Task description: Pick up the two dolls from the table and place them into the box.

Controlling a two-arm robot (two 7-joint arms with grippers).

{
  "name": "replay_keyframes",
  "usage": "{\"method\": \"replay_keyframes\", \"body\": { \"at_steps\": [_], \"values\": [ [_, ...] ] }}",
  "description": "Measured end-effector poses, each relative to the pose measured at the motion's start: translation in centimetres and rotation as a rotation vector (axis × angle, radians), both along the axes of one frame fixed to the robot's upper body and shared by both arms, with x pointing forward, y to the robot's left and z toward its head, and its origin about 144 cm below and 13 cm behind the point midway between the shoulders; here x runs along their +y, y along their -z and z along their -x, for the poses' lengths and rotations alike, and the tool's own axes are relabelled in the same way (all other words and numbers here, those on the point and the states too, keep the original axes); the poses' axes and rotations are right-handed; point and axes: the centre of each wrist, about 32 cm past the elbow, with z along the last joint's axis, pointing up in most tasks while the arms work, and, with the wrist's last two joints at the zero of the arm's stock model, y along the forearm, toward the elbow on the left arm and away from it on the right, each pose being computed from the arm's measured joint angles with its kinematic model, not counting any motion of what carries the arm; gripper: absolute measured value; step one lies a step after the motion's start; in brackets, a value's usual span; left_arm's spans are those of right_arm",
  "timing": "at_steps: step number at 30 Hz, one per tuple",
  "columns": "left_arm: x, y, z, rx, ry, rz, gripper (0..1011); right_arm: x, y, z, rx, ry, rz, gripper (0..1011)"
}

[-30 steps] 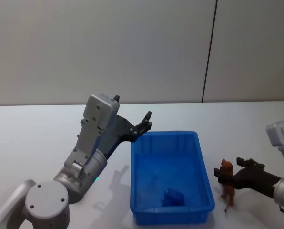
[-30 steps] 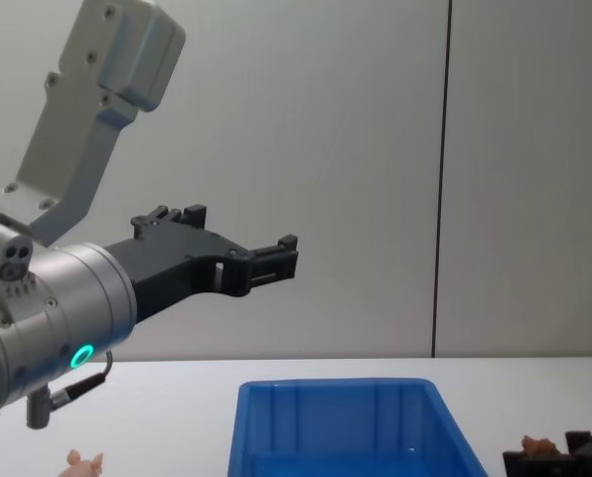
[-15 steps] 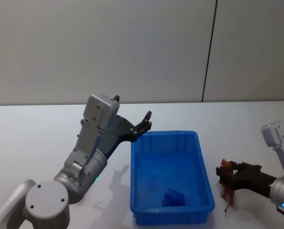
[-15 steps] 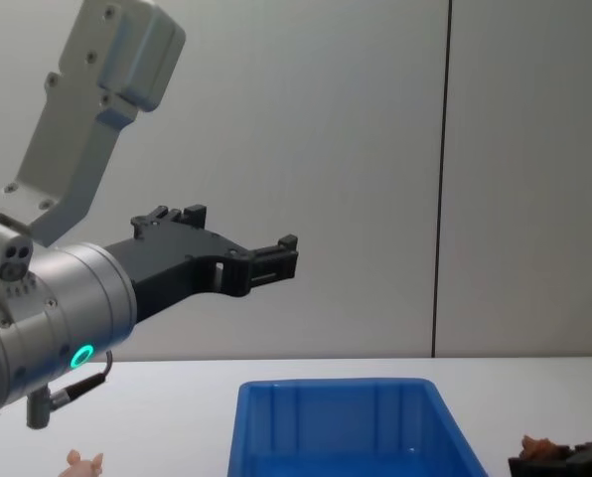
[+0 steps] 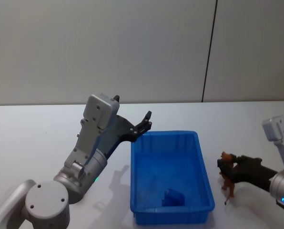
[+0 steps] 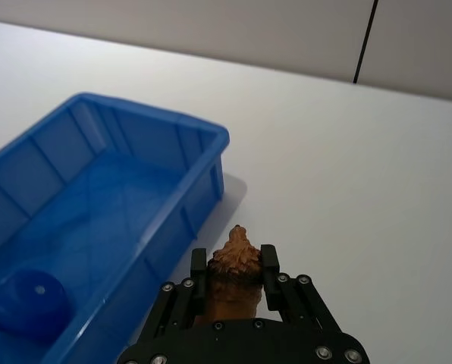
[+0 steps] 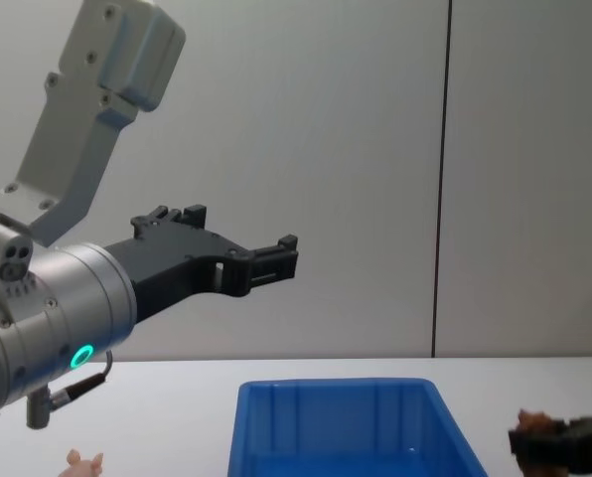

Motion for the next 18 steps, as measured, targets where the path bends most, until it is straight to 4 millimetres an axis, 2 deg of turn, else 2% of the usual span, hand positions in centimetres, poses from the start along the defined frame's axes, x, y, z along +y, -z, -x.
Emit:
{"method": "replay_keyframes", "body": {
  "at_steps": [9,18],
  "values": [
    [0.0,0.0,0.0,0.000,0.000,0.000,1001,0.3,-1.7,-0.4,-0.097,-0.010,-0.018,400],
    [0.0,0.0,0.0,0.000,0.000,0.000,1001,1.9,-4.3,-1.6,-0.221,-0.060,-0.074,400]
  ]
}}
